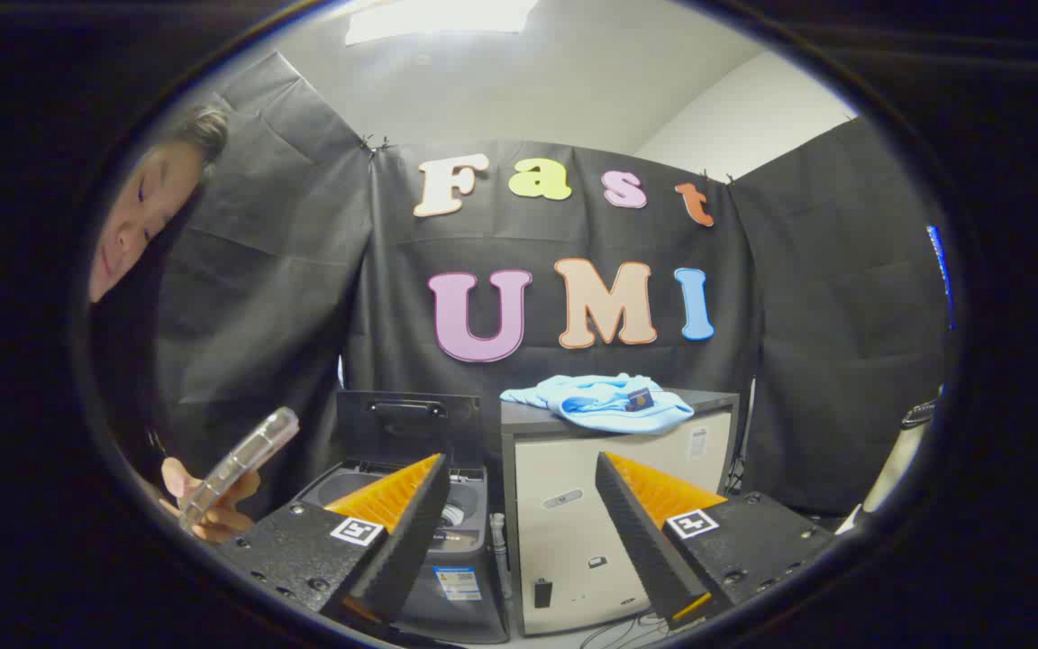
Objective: Put the clothes into the washing machine and then close the washing machine lid.
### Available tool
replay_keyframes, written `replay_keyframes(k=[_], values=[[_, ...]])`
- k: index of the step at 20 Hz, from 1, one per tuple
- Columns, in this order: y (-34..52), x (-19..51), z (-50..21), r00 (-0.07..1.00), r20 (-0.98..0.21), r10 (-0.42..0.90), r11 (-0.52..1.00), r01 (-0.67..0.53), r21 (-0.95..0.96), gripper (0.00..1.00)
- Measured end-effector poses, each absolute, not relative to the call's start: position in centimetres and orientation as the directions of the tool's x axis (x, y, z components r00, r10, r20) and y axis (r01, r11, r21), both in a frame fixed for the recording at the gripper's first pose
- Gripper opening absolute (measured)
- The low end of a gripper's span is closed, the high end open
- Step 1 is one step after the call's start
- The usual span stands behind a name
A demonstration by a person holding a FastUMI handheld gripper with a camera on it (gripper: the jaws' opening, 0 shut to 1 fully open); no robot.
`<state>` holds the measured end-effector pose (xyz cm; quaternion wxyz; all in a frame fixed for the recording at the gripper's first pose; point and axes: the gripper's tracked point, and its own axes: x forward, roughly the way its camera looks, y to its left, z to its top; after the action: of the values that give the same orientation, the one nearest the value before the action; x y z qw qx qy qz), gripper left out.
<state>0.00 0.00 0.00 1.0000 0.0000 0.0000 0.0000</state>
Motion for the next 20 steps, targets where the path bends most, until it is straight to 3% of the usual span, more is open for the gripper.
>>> replay_keyframes(k=[20], values=[[0.33, -0.36, 0.02, 1.000, -0.003, -0.016, 1.000, 0.016, -0.002, 0.98]])
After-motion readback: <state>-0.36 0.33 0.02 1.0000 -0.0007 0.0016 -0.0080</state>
